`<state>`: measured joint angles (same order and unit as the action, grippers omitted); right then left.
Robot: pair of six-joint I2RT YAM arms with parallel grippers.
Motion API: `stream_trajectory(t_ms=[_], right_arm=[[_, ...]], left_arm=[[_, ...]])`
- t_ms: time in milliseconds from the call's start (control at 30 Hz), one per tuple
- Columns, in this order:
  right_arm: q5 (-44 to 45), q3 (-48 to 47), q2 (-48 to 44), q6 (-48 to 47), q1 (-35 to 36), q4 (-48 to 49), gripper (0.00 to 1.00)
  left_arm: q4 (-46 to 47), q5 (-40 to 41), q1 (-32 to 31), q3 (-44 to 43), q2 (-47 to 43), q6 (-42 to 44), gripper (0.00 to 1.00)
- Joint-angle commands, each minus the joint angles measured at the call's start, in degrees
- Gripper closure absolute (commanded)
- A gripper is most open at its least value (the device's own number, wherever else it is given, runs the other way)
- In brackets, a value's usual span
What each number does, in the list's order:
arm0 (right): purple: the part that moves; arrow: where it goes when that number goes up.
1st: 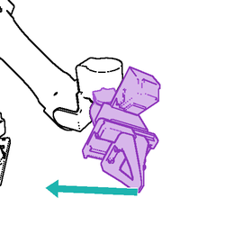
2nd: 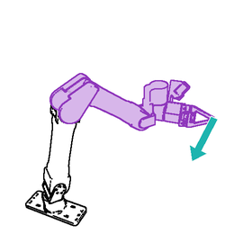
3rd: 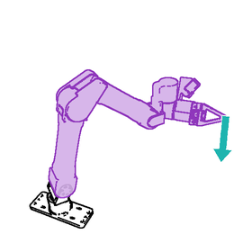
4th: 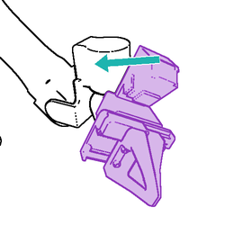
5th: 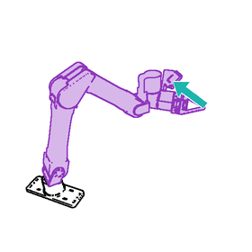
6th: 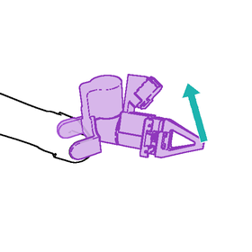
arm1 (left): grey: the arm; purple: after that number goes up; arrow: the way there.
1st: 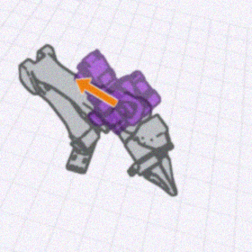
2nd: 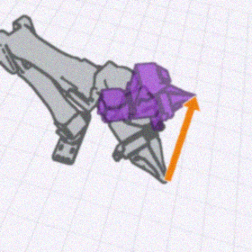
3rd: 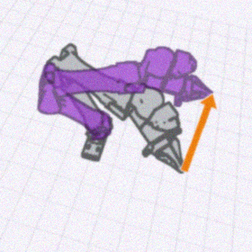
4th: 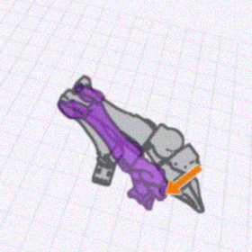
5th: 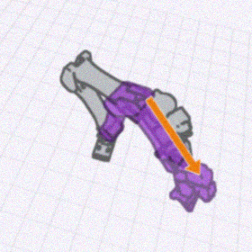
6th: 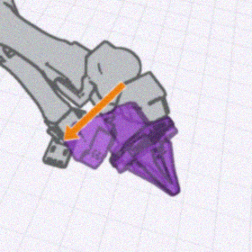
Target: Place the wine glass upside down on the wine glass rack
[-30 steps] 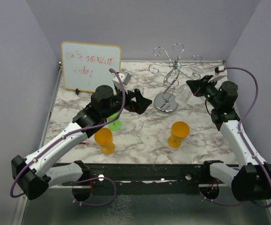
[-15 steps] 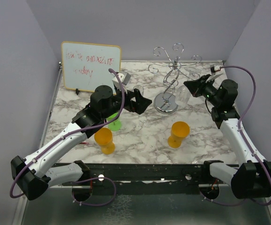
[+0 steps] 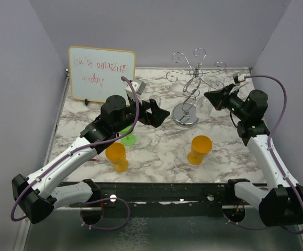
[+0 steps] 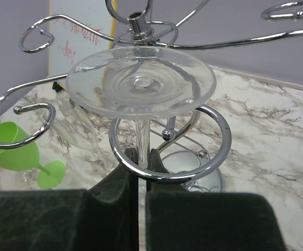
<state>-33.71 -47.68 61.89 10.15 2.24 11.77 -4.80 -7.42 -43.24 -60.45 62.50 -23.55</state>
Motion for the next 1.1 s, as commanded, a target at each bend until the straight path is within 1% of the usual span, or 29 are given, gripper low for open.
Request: stream_trajectory(t_ms=[0,233,433,533,1000,1067], right_arm=[[-0.29,0.02,-3.27,-0.79,-0.13,1.7,0.99],[4.63,2.32,-6.36,0.01,-0.13,2.54,0.99],[14.82,5.28,-9.29,2.11,-0.13,4.26,0.99],[18.37,5.77,-9.72,2.82,-0.13,4.58,0.99],[17.48,4.52,-5.09,4.04,-0.12,2.6,0.99],[17.02,4.4,-4.66,4.29,-0.13,2.3,0.94]], left_arm=[[1.4,0.56,-0.09,-0.09,-1.03,-0.39,0.01],[1.58,0.61,-0.09,0.24,-1.19,-0.53,0.01],[1.57,0.67,-0.09,0.32,-1.39,-0.45,0.01],[1.61,0.74,-0.09,0.51,-1.53,-0.44,0.01],[1.55,1.06,-0.13,0.59,-1.73,-0.33,0.01],[1.57,1.02,-0.09,0.6,-1.6,-0.27,0.01]])
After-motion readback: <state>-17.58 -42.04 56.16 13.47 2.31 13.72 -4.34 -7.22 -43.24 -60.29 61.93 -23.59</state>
